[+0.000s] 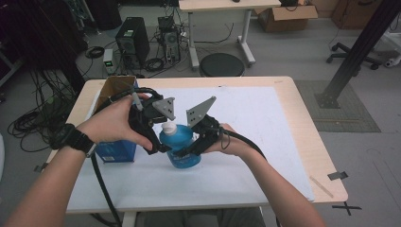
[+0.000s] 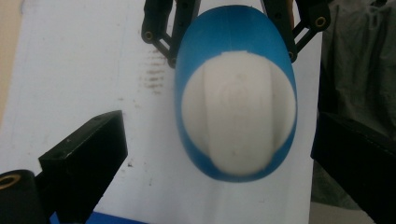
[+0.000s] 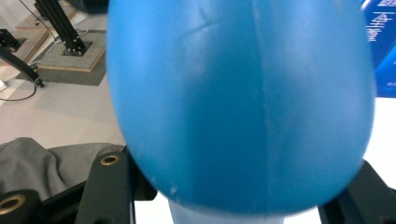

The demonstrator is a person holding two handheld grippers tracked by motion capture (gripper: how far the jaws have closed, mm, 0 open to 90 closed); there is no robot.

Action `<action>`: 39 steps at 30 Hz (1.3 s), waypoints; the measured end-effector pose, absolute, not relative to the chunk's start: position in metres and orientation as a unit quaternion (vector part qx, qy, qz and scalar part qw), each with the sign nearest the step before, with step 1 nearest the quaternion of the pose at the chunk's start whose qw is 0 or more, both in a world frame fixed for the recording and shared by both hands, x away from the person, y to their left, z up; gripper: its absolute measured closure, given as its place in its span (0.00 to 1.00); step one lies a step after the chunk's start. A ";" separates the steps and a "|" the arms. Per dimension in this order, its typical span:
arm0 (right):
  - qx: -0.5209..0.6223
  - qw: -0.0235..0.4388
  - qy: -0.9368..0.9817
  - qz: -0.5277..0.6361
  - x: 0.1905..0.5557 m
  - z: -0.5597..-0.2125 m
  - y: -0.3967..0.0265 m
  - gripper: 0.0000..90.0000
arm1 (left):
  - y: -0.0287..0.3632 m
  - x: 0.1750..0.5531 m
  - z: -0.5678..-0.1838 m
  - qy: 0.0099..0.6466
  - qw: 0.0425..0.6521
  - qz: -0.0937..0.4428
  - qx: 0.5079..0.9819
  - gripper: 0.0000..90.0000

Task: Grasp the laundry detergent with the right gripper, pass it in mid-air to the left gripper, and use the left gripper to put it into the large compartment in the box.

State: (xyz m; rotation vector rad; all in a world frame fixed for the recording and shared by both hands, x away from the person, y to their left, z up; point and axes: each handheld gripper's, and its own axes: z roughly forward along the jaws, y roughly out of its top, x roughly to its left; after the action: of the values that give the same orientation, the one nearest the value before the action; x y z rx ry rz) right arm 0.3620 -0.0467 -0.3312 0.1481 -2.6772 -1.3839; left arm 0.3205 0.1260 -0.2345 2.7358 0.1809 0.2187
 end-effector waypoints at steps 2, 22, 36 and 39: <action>0.050 0.062 -0.887 -0.456 0.361 -0.331 -0.044 0.47 | 0.123 0.320 -0.236 0.066 0.186 0.074 0.978 0.05; 0.054 0.059 -0.892 -0.445 0.359 -0.331 -0.039 0.47 | 0.106 0.320 -0.239 0.052 0.141 0.075 0.986 0.20; 0.052 0.061 -0.891 -0.447 0.358 -0.331 -0.040 0.47 | 0.100 0.319 -0.237 0.048 0.128 0.074 0.988 0.30; 0.052 0.062 -0.891 -0.447 0.357 -0.331 -0.040 0.47 | 0.099 0.319 -0.237 0.047 0.123 0.072 0.989 0.32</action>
State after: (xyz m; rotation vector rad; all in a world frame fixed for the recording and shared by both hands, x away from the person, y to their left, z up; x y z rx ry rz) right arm 0.3574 -0.0399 -0.3315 0.1561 -2.6947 -1.3503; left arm 0.3188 0.0992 -0.2371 2.8843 0.1361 0.2095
